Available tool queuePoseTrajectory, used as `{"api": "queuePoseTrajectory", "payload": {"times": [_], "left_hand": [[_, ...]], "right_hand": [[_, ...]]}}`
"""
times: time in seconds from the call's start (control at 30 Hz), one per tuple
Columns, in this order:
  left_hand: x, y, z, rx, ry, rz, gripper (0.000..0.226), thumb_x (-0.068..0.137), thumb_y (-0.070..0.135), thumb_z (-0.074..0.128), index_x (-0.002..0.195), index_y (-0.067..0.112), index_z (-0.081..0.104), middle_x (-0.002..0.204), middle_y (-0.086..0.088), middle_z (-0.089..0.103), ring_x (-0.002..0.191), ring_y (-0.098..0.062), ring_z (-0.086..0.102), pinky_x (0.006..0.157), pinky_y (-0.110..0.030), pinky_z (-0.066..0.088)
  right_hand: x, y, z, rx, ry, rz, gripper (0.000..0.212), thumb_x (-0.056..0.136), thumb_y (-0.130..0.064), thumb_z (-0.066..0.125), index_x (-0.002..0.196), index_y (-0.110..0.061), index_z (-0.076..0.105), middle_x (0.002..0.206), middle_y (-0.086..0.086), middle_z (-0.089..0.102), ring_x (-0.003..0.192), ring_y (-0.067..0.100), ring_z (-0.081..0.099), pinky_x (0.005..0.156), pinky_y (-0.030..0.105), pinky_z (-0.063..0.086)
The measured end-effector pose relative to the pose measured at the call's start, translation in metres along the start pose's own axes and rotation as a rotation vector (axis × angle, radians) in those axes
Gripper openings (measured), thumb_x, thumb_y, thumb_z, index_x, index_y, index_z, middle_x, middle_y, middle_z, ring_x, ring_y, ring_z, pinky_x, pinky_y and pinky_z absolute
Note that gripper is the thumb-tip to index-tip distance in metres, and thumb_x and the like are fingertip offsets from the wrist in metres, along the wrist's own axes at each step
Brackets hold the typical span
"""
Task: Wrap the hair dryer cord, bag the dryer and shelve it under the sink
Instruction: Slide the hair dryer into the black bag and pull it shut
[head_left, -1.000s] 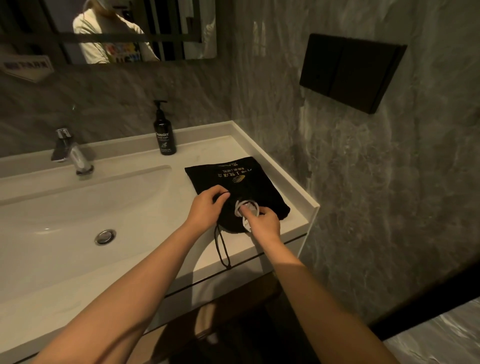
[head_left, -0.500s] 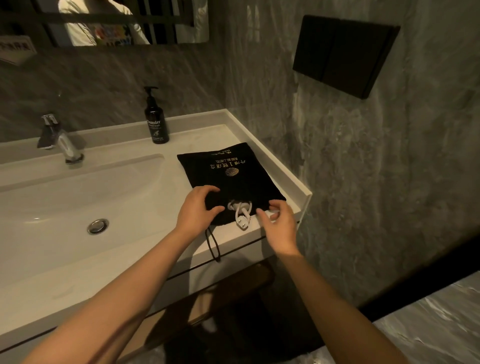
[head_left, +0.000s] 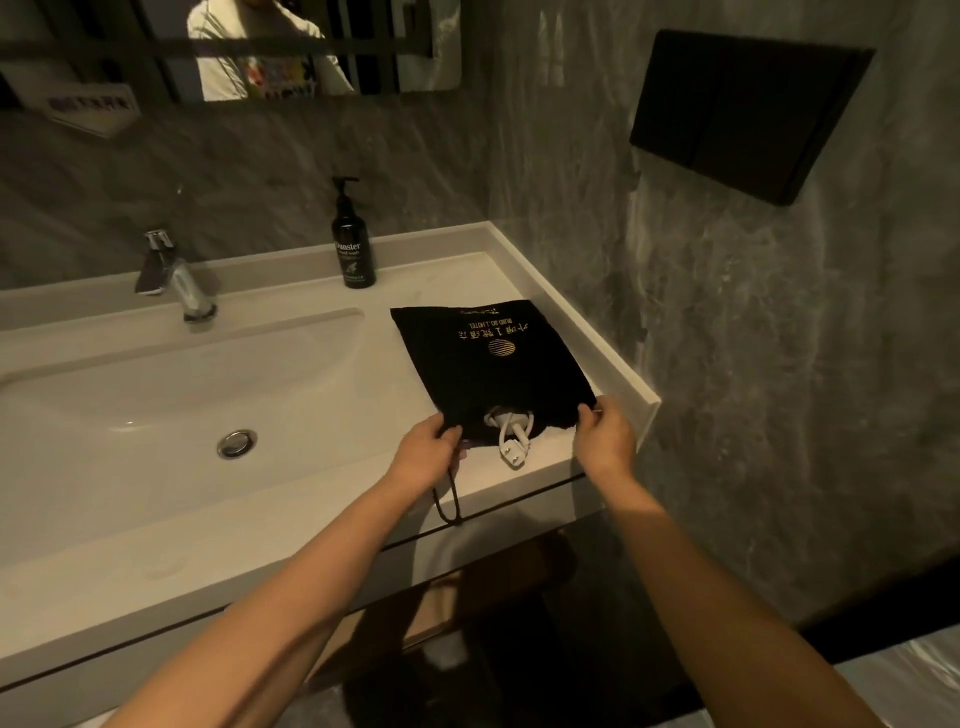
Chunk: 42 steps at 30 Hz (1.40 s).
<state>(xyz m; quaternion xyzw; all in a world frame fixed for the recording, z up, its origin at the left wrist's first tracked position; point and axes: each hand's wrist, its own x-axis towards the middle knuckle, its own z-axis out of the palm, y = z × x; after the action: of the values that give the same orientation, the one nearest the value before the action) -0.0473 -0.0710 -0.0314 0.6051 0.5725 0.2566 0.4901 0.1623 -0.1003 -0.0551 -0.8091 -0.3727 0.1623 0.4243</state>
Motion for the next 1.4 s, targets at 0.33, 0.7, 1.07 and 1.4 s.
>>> {"api": "queuePoseTrajectory", "payload": {"times": [0.33, 0.7, 1.07, 1.4], "left_hand": [[0.007, 0.067, -0.035, -0.747, -0.164, 0.106, 0.03, 0.102, 0.007, 0.031, 0.124, -0.001, 0.049, 0.096, -0.018, 0.067, 0.07, -0.02, 0.074, 0.071, -0.03, 0.06], [0.025, 0.136, -0.083, -0.913, -0.11, 0.167, 0.027, 0.102, 0.01, 0.029, 0.103, 0.002, 0.055, 0.076, -0.014, 0.075, 0.071, -0.022, 0.074, 0.063, -0.029, 0.061], [0.04, 0.182, -0.118, -0.716, -0.022, 0.181, 0.028, 0.101, 0.016, 0.035, 0.078, 0.009, 0.05, 0.054, 0.002, 0.056, 0.03, -0.003, 0.035, 0.03, -0.016, 0.023], [0.039, 0.19, -0.123, -0.367, 0.107, 0.373, 0.033, 0.099, 0.022, 0.046, 0.071, 0.01, 0.058, 0.055, -0.001, 0.044, 0.028, -0.001, 0.03, 0.031, -0.013, 0.02]], "right_hand": [[0.009, -0.065, -0.031, 0.414, 0.082, -0.164, 0.023, 0.101, -0.021, 0.039, 0.103, -0.004, 0.054, 0.09, 0.006, 0.057, 0.083, 0.018, 0.056, 0.056, 0.02, 0.038], [0.042, -0.113, -0.072, 0.519, 0.039, -0.223, 0.026, 0.101, -0.018, 0.04, 0.076, -0.016, 0.046, 0.062, 0.005, 0.055, 0.037, -0.001, 0.052, 0.042, 0.019, 0.045], [0.06, -0.158, -0.105, 0.595, -0.114, -0.186, 0.019, 0.101, -0.017, 0.041, 0.092, -0.006, 0.054, 0.07, 0.006, 0.056, 0.055, 0.016, 0.052, 0.045, 0.019, 0.047], [0.066, -0.153, -0.117, 0.568, -0.132, -0.308, 0.017, 0.097, -0.016, 0.05, 0.086, -0.01, 0.061, 0.081, 0.005, 0.06, 0.07, 0.015, 0.057, 0.061, 0.026, 0.047]]}}
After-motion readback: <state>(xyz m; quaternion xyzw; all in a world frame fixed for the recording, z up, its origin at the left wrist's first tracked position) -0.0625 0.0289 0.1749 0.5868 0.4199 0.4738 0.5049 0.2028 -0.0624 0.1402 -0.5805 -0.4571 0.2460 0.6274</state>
